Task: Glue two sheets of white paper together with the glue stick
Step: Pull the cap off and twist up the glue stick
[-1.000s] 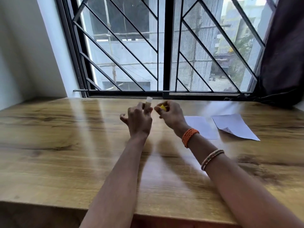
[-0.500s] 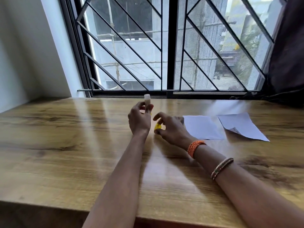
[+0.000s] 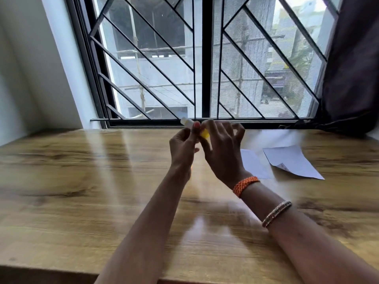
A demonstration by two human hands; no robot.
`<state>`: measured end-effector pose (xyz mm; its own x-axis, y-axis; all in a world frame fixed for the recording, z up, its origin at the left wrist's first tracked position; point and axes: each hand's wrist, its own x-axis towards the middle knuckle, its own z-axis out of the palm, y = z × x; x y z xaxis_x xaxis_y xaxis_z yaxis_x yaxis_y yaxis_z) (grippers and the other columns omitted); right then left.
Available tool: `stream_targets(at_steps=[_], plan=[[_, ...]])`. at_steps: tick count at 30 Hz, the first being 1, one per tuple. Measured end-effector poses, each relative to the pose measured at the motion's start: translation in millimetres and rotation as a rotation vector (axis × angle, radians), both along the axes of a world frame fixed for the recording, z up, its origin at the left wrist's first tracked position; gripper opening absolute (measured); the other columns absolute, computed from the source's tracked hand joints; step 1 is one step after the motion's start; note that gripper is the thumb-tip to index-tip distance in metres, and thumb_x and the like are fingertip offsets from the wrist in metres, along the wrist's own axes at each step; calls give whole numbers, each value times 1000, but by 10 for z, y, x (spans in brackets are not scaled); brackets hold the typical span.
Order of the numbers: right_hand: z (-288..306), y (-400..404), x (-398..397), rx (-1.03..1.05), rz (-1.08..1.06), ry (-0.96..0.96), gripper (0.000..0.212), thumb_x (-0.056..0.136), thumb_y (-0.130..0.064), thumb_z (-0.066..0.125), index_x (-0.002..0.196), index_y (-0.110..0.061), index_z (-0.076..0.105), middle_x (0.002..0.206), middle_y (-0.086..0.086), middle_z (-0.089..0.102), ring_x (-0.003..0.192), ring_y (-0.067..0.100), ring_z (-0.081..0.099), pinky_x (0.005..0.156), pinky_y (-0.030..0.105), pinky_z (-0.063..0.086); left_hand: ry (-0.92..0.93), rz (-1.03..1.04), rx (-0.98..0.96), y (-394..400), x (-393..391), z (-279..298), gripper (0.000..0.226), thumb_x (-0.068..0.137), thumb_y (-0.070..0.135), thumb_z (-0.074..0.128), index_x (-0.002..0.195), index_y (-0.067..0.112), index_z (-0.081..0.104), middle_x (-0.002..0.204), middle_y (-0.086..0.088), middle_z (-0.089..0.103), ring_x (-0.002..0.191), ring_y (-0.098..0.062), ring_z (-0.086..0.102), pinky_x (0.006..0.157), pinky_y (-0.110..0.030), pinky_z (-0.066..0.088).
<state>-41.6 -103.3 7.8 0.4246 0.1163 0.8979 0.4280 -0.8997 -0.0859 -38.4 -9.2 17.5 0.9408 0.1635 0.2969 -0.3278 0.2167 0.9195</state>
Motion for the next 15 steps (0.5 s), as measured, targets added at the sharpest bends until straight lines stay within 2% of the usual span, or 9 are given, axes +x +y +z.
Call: stream_targets(at_steps=[3,6,10,13,15], plan=[[2,-133,-14,-6,4,-40,11,86,-18,59,96,-17,59,91,-2,66,90,25,58,85,40,25,13,-63,-22,-61,-20,-24,14,86,32,59,79,23,67,76,4,59,79,-12,51,68,-26,44],[-1,-206,-13,90,41,-54,15,80,-15,67,93,-14,58,86,-1,67,86,25,60,83,37,24,41,-93,-61,-100,-5,-47,13,84,32,62,77,24,69,78,7,63,82,-11,53,70,-28,45],[-14,-211,17,119,62,-31,17,75,-14,73,87,-12,61,79,0,67,81,24,60,82,33,22,109,-80,-119,-117,37,-63,16,82,33,64,68,25,70,65,15,65,79,-8,54,69,-27,43],[5,-210,32,197,129,31,16,76,-11,73,86,-10,62,77,4,66,78,25,61,81,28,20,110,-133,-164,-106,57,-60,13,85,27,61,75,24,68,67,17,66,81,-4,55,72,-27,40],[25,-216,39,233,141,33,8,83,-18,67,85,-11,63,73,3,66,75,24,60,81,29,21,55,-196,-157,-93,41,-37,12,88,23,57,81,24,66,69,18,68,76,1,58,72,-25,40]])
